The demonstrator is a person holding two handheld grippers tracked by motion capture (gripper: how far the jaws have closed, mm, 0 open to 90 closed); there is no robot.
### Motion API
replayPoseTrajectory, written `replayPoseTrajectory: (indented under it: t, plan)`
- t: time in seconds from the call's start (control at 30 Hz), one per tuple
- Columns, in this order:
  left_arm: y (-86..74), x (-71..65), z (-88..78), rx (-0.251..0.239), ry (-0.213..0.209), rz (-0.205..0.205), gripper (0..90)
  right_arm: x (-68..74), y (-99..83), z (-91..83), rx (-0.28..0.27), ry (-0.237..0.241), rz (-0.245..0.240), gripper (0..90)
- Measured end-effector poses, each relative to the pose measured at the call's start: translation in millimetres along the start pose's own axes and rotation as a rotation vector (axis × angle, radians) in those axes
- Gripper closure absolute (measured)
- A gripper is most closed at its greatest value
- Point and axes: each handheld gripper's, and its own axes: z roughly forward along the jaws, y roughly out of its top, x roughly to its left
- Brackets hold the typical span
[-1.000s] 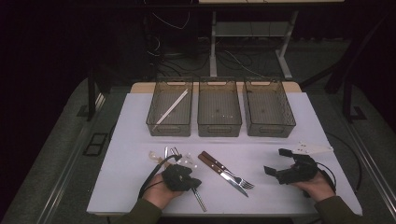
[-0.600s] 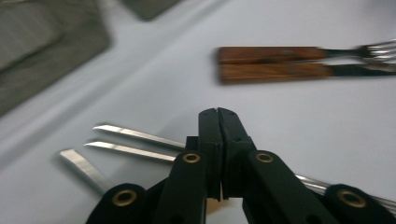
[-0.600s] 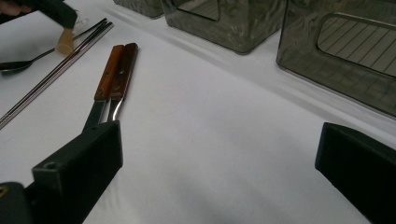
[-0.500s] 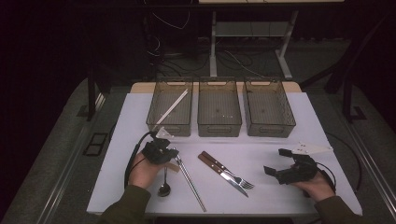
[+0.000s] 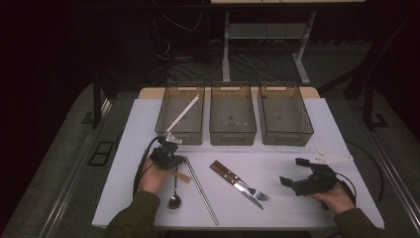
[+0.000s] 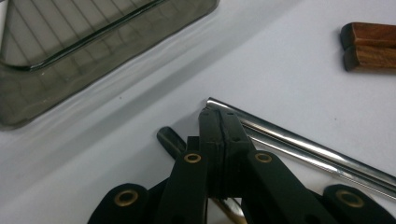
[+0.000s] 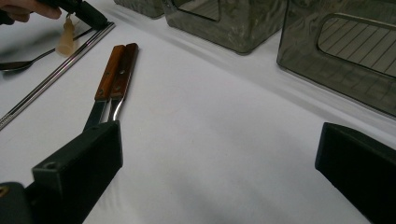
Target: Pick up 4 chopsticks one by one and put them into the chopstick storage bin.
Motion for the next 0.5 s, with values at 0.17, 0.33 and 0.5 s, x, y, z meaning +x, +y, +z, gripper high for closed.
replayPoseTrajectory:
  t: [0.17, 0.33, 0.5]
  plan:
    - [3.7, 1.0, 2.9, -0.004, -0.001, 0.002, 89.4, -0.1, 0.0, 0.0, -0.001, 0.0, 0.0, 0.9]
    - [7.8, 1.0, 6.8, -0.014, -0.007, -0.002, 89.4, 0.0, 0.0, 0.0, 0.0, 0.001, 0.0, 0.9]
    - [13.2, -0.8, 10.7, -0.014, -0.011, 0.005, 89.4, -0.1, 0.0, 0.0, -0.001, 0.001, 0.0, 0.9]
